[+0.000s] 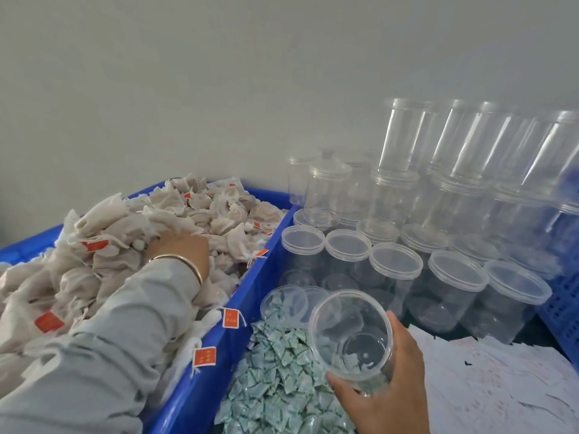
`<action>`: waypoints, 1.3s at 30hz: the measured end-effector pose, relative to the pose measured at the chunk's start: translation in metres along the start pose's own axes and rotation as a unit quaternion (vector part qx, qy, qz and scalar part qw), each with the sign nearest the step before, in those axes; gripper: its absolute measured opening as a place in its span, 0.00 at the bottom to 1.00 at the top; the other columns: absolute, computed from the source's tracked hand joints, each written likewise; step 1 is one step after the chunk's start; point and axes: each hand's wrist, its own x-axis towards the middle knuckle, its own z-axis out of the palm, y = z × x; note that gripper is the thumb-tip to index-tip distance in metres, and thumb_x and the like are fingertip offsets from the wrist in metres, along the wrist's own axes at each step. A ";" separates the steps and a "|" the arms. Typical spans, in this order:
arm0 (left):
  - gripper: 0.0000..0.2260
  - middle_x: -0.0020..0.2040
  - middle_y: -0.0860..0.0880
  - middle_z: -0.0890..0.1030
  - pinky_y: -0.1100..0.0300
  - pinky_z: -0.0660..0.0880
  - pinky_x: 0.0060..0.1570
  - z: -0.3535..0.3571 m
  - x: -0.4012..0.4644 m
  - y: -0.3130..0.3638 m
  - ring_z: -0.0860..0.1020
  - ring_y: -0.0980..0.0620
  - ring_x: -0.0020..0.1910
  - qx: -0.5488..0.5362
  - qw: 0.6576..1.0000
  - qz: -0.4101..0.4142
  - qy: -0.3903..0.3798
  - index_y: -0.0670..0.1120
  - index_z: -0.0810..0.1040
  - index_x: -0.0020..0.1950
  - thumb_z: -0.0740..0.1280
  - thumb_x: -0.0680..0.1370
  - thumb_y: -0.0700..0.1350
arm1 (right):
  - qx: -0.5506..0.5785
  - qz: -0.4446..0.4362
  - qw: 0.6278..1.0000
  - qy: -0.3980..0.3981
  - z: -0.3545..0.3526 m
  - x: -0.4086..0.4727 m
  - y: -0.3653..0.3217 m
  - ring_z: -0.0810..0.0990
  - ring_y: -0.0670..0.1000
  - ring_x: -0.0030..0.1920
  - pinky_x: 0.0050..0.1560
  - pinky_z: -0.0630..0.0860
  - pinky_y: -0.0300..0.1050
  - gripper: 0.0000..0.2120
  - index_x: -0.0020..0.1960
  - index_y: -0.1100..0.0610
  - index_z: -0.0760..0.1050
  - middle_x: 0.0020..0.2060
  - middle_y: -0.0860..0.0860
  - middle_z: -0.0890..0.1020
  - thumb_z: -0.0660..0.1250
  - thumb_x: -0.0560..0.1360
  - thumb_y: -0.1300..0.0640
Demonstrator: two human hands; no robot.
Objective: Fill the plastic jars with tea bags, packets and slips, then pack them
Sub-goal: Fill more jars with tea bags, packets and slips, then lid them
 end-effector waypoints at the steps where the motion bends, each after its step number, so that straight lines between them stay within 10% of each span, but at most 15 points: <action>1: 0.16 0.65 0.48 0.75 0.56 0.72 0.57 -0.001 0.001 -0.001 0.74 0.47 0.62 0.003 1.000 -0.004 -0.002 0.50 0.72 0.67 0.58 0.80 0.44 | 0.005 0.003 1.000 0.004 0.002 0.000 -0.001 0.72 0.57 0.64 0.64 0.70 0.58 0.48 0.68 0.59 0.69 0.62 0.54 0.76 0.84 0.51 0.62; 14: 0.18 0.64 0.44 0.74 0.55 0.72 0.56 -0.011 -0.001 -0.014 0.74 0.46 0.61 0.067 0.997 -0.031 0.026 0.43 0.68 0.68 0.60 0.80 0.47 | 0.057 -0.015 0.997 -0.057 0.021 -0.010 0.007 0.69 0.51 0.68 0.67 0.68 0.54 0.51 0.72 0.53 0.64 0.66 0.49 0.73 0.80 0.53 0.46; 24: 0.08 0.42 0.48 0.79 0.57 0.73 0.47 -0.018 -0.003 -0.034 0.76 0.46 0.46 -0.113 0.993 -0.008 0.035 0.50 0.82 0.43 0.68 0.73 0.52 | 0.029 -0.033 0.999 -0.005 0.020 -0.014 0.014 0.71 0.52 0.66 0.65 0.70 0.57 0.50 0.70 0.55 0.65 0.64 0.48 0.72 0.80 0.52 0.48; 32: 0.07 0.51 0.37 0.77 0.52 0.66 0.53 -0.024 -0.016 -0.020 0.73 0.38 0.52 -0.365 0.875 0.019 0.317 0.40 0.82 0.46 0.68 0.75 0.44 | 0.027 -0.025 0.999 0.002 0.019 -0.014 0.018 0.68 0.50 0.68 0.65 0.69 0.58 0.51 0.71 0.55 0.63 0.65 0.48 0.71 0.80 0.53 0.48; 39: 0.08 0.30 0.49 0.75 0.64 0.69 0.24 -0.037 -0.053 0.022 0.74 0.54 0.24 -0.566 0.783 0.145 0.213 0.49 0.70 0.42 0.58 0.80 0.47 | 0.022 -0.042 0.998 0.034 0.023 -0.014 0.016 0.68 0.45 0.66 0.62 0.72 0.55 0.47 0.68 0.50 0.63 0.64 0.45 0.71 0.75 0.53 0.39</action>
